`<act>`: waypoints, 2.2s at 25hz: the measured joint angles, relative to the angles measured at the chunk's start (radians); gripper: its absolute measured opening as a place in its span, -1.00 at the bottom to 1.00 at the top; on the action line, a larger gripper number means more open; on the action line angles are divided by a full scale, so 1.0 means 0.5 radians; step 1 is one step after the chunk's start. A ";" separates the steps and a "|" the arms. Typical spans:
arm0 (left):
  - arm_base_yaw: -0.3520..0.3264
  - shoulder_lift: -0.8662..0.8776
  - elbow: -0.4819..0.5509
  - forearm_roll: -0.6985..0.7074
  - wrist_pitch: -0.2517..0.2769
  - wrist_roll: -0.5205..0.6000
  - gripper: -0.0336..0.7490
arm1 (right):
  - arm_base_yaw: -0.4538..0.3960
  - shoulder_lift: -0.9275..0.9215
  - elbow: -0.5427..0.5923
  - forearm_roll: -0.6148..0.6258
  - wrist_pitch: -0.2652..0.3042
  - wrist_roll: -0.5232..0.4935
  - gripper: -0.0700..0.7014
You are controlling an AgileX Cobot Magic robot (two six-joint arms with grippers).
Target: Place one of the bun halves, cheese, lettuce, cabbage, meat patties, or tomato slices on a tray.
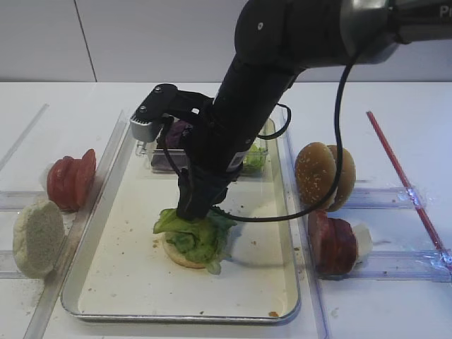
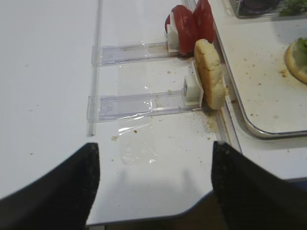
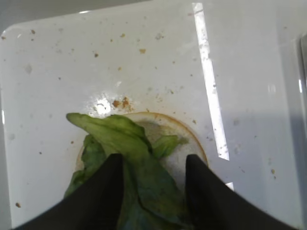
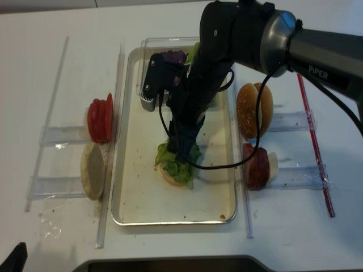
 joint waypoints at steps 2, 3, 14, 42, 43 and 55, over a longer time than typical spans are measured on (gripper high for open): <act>0.000 0.000 0.000 0.000 0.000 0.000 0.24 | 0.000 0.004 0.000 0.000 -0.010 0.000 0.14; 0.000 0.000 0.000 0.000 0.000 0.000 0.24 | 0.000 0.009 0.000 0.008 -0.010 0.004 0.19; 0.000 0.000 0.000 0.000 0.000 0.000 0.24 | 0.000 0.017 -0.012 0.042 -0.126 0.070 0.40; 0.000 0.000 0.000 0.001 0.000 -0.003 0.24 | 0.000 0.021 -0.588 -0.540 0.539 1.949 0.41; 0.000 0.000 0.000 0.001 0.000 -0.003 0.24 | 0.000 0.021 -0.597 -0.548 0.544 1.961 0.41; 0.000 0.000 0.000 0.001 0.000 -0.005 0.24 | -0.181 -0.056 -0.601 -0.493 0.556 1.907 0.40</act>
